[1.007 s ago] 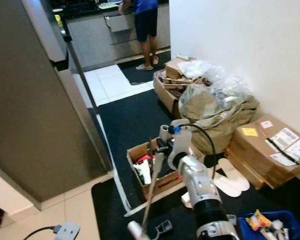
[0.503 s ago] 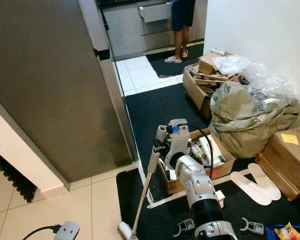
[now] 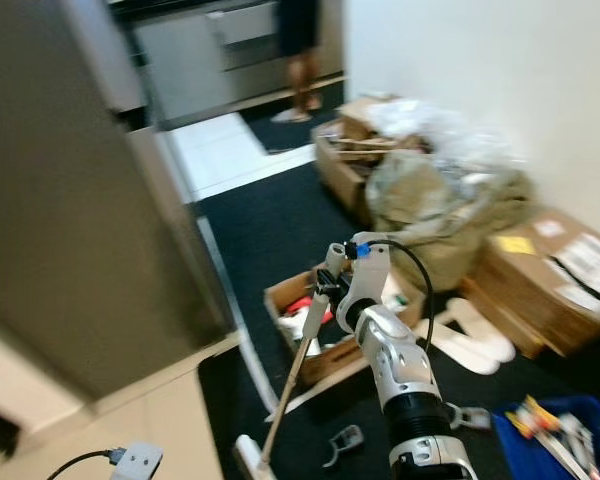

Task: Sweep floor

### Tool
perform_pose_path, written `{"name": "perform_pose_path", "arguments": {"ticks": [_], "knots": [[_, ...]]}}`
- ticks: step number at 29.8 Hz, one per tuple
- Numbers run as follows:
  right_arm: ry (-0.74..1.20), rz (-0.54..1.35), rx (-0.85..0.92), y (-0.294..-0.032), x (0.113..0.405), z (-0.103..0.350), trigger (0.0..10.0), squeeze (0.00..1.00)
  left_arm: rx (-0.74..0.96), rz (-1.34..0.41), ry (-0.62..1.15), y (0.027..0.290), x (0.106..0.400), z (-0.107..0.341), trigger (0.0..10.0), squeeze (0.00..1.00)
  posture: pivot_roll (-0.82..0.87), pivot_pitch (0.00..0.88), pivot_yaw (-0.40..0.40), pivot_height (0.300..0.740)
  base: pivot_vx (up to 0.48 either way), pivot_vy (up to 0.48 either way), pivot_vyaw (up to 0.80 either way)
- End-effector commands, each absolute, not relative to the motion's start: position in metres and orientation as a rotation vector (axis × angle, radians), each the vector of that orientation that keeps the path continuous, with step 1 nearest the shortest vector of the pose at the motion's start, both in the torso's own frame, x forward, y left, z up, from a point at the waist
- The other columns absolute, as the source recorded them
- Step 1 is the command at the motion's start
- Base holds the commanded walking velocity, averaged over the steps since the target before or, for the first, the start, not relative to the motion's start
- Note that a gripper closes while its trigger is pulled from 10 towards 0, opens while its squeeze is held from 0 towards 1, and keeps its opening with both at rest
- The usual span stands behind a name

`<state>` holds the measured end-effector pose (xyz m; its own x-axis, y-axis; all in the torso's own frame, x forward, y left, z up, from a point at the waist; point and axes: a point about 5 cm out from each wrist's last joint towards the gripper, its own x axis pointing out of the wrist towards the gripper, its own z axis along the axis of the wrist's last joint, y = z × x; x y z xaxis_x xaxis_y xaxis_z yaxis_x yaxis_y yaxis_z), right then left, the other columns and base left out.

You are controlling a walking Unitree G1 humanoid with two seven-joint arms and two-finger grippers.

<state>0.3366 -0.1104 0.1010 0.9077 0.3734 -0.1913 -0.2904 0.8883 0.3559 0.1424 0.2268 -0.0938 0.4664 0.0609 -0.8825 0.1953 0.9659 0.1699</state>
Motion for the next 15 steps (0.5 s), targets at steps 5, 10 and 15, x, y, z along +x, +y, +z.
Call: {"name": "perform_pose_path", "arguments": {"ticks": [5,10,15], "knots": [[0.224,0.403,0.407,-0.087,0.339,0.113,10.0,0.00,0.272,-0.088,1.091,0.228,0.141,-0.094,10.0,0.00,-0.02,0.000,0.087,0.740,0.000,0.000,-0.80],[0.241,0.426,0.399,-0.075,0.336,0.109,10.0,0.00,0.273,-0.092,1.092,0.228,0.140,-0.094,10.0,0.00,-0.02,0.000,0.085,0.740,0.000,0.000,-0.80],[0.261,0.405,0.391,-0.073,0.336,0.104,10.0,0.00,0.270,-0.096,1.093,0.227,0.140,-0.095,10.0,0.00,-0.02,0.001,0.083,0.740,0.000,0.000,-0.80]]}}
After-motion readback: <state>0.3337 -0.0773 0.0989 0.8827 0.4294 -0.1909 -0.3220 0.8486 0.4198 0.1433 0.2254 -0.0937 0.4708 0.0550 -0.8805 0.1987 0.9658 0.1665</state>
